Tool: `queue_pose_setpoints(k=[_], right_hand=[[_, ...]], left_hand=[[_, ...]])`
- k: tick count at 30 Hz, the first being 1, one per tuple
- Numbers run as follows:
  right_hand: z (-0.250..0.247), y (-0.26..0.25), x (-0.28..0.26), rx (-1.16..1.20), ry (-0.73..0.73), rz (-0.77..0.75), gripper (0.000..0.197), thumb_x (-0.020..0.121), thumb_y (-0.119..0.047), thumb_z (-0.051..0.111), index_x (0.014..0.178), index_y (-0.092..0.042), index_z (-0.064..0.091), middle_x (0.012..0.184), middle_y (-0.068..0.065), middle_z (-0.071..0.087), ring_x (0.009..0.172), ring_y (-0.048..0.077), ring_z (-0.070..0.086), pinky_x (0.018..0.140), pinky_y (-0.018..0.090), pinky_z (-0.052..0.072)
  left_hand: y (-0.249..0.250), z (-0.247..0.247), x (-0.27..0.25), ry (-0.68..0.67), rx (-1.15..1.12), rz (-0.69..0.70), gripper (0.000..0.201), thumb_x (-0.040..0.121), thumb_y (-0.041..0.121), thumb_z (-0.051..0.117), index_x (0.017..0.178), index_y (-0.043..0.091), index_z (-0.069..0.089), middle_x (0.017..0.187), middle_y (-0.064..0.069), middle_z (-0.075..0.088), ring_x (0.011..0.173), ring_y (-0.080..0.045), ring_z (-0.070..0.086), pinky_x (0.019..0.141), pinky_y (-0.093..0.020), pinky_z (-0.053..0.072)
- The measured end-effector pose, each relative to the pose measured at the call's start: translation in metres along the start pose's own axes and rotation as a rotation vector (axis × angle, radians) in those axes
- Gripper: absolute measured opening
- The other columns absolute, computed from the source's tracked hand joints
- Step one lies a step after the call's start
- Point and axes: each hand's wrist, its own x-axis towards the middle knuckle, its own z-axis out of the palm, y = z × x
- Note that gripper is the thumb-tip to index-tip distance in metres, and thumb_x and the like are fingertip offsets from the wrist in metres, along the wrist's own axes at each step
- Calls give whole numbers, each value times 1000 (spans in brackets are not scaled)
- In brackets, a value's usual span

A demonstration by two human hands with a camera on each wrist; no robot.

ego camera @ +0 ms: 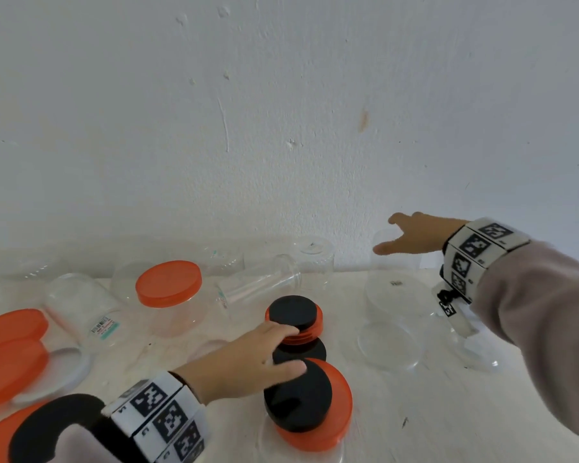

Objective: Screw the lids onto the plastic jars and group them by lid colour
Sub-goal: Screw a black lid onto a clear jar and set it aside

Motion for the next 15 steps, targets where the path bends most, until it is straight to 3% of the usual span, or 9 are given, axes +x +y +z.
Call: queue_pose_setpoints(k=[2, 5, 8, 9, 11, 13, 15], right_hand=[[1, -3, 4, -57, -54, 12, 89, 86, -67, 51, 152, -21, 13, 151, 7, 36, 133, 26, 41, 106, 41, 36], [4, -4, 5, -93, -59, -5, 84, 89, -62, 52, 151, -21, 13, 146, 5, 43, 106, 23, 51, 89, 33, 42], [7, -4, 5, -91, -19, -15, 81, 89, -57, 55, 151, -21, 16, 142, 10, 43, 97, 23, 51, 87, 35, 44], [7, -3, 5, -80, -12, -16, 82, 89, -57, 56, 151, -21, 17, 142, 11, 41, 97, 24, 51, 89, 37, 45], [7, 0, 3, -58, 13, -20, 84, 87, -56, 60, 150, -22, 17, 145, 14, 34, 111, 30, 51, 95, 42, 44], [4, 1, 0, -41, 67, -36, 86, 84, -53, 64, 150, -23, 17, 146, 16, 28, 127, 37, 42, 100, 48, 40], [-1, 0, -6, -19, 148, -50, 87, 81, -50, 68, 149, -24, 20, 145, 17, 26, 131, 41, 34, 99, 51, 38]], left_hand=[[7, 7, 0, -85, -3, 34, 79, 87, 61, 53, 151, 31, 17, 154, 16, 16, 137, -3, 24, 107, -19, 25], [12, 15, 0, -171, 51, 53, 97, 80, 63, 63, 152, 31, 7, 154, 22, 5, 141, -2, 12, 111, -23, 20], [13, 19, -1, -203, 100, 53, 105, 76, 62, 67, 153, 29, 3, 154, 22, 2, 142, -3, 8, 112, -27, 21], [13, 20, -2, -212, 109, 53, 107, 76, 62, 68, 153, 28, 2, 154, 22, 2, 142, -4, 8, 113, -28, 21], [13, 21, -3, -227, 136, 52, 110, 75, 63, 69, 153, 27, 1, 155, 21, 2, 142, -5, 8, 115, -31, 22], [14, 22, -4, -222, 152, 43, 110, 75, 62, 69, 153, 25, 1, 155, 18, 3, 143, -6, 8, 115, -31, 22], [14, 23, -5, -207, 149, 32, 109, 75, 62, 68, 154, 24, 2, 156, 17, 5, 143, -8, 9, 115, -30, 22]])
